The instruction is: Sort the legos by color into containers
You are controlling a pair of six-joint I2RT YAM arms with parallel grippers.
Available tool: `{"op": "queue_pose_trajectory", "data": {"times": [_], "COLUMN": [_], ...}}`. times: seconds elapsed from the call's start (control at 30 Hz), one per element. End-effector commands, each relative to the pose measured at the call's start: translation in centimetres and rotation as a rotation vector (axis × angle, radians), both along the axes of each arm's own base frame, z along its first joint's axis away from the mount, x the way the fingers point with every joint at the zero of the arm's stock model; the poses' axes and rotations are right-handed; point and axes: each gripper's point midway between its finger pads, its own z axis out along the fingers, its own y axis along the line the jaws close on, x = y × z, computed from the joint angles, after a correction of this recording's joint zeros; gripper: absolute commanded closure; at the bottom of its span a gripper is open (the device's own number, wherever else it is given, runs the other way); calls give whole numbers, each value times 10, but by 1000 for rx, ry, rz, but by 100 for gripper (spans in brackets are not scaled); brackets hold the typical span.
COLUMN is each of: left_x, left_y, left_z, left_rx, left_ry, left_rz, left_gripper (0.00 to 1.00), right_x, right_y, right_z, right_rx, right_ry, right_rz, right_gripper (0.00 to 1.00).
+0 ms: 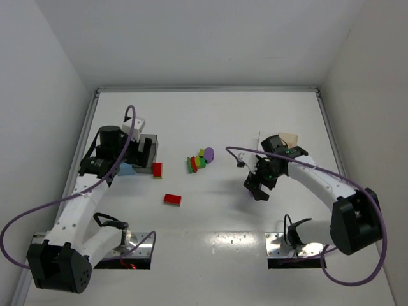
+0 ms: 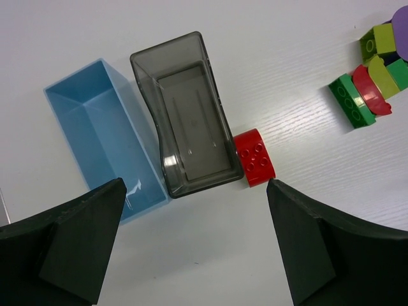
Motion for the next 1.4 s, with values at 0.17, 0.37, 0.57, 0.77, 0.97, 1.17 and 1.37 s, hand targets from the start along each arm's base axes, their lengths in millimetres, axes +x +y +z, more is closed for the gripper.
{"op": "queue_pose_trajectory", "data": {"times": [0.17,0.37,0.57,0.77,0.97,1.17,1.37], "left_x": [16,19,20,19,18,18,11], "left_y": [2,4,6,8,10,10,3], "left_z": [25,24,22,18,11,9,-2], "left_rx": [35,40,53,66,73,73,36], "left_ry": [-74,-74,-76,-69,-60,-60,-21], "left_rz": [0,7,10,12,20,20,0], "left_gripper": [1,1,1,1,1,1,1], "right_x": [15,21,29,30,32,26,27], "right_y": [1,3,6,3,-1,-5,11], "right_z": [-25,-37,-44,-55,-59,-66,-48], "right_rx": [-111,-170,-205,-244,-274,-283,-191], "right_ry": [-41,-67,-96,-84,-87,-80,-84], "right_rz": [-54,-70,-79,-84,-91,-79,-62], "right_gripper": [6,3,3,3,14,41,91]}}
